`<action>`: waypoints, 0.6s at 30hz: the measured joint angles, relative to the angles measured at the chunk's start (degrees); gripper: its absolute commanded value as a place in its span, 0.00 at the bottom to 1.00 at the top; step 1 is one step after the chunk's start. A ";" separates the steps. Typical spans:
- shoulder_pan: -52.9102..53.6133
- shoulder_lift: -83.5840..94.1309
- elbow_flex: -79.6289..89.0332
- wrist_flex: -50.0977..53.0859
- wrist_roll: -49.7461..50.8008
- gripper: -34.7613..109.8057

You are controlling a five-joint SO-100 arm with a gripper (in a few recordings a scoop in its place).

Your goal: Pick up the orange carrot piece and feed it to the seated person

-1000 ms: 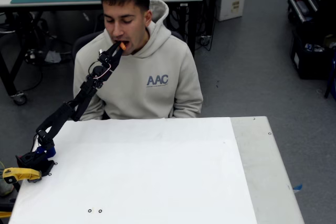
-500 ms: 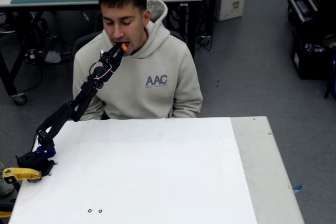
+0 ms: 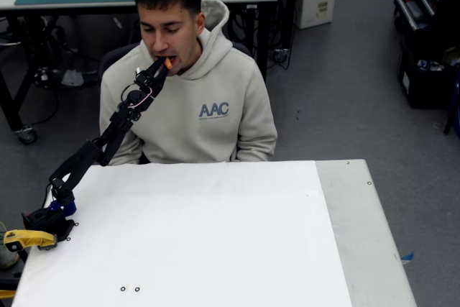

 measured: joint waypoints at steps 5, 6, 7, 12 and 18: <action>0.53 0.00 0.00 0.00 0.00 0.38; 0.62 0.00 0.00 0.00 0.00 0.38; 0.70 0.00 0.00 0.00 0.00 0.38; 3.25 0.00 0.00 0.18 0.00 0.38; 8.26 -0.44 0.00 0.18 0.00 0.38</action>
